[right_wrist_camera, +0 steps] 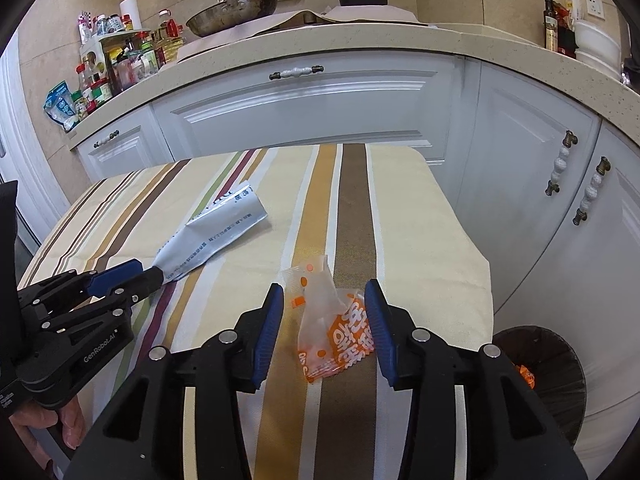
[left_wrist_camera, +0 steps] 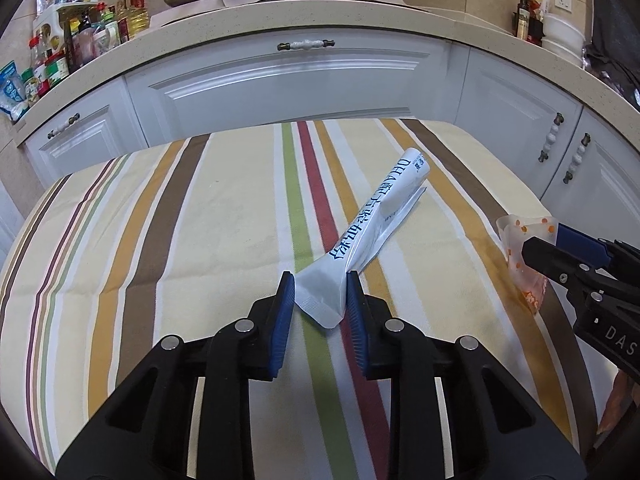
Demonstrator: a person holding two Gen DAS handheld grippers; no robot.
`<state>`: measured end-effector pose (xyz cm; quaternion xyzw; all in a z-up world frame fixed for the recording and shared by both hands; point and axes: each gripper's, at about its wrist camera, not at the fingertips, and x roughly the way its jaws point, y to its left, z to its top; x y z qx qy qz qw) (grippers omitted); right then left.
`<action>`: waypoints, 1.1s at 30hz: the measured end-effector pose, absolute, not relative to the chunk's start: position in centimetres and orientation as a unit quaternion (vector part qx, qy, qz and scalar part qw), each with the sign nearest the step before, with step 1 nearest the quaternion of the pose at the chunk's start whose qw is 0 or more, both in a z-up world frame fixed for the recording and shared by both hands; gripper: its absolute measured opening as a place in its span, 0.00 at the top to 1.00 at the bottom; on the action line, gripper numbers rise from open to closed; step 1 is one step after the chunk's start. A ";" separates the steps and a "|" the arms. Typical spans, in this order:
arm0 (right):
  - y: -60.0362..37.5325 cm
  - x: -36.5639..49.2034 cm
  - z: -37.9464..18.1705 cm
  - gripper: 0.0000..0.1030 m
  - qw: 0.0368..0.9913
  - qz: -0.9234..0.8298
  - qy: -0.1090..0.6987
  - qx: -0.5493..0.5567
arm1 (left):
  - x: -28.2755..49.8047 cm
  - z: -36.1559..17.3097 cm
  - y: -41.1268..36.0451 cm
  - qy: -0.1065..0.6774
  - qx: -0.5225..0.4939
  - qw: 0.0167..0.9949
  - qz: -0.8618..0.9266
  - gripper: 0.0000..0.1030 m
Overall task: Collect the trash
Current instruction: 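Grasp the clear orange-print bag with the right tool while the left tool grasps the white paper wrapper, then lift the paper wrapper and clear bag and carry them over the bin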
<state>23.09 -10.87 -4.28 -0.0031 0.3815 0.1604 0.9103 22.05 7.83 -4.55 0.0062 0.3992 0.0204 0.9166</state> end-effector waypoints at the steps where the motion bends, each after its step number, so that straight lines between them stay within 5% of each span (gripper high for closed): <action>1: -10.8 23.1 -4.3 0.59 0.910 0.161 0.382 -0.005 | 21.9 -4.5 8.0 0.399 0.004 0.916 0.023 0.75; 6: -10.2 23.2 -4.6 0.76 0.907 0.168 0.386 -0.012 | 21.4 -4.6 8.9 0.403 -0.012 0.915 0.035 0.76; 33: -10.3 19.8 -2.9 0.80 0.921 0.167 0.351 -0.013 | 17.0 -2.9 9.8 0.377 -0.040 0.924 0.056 0.77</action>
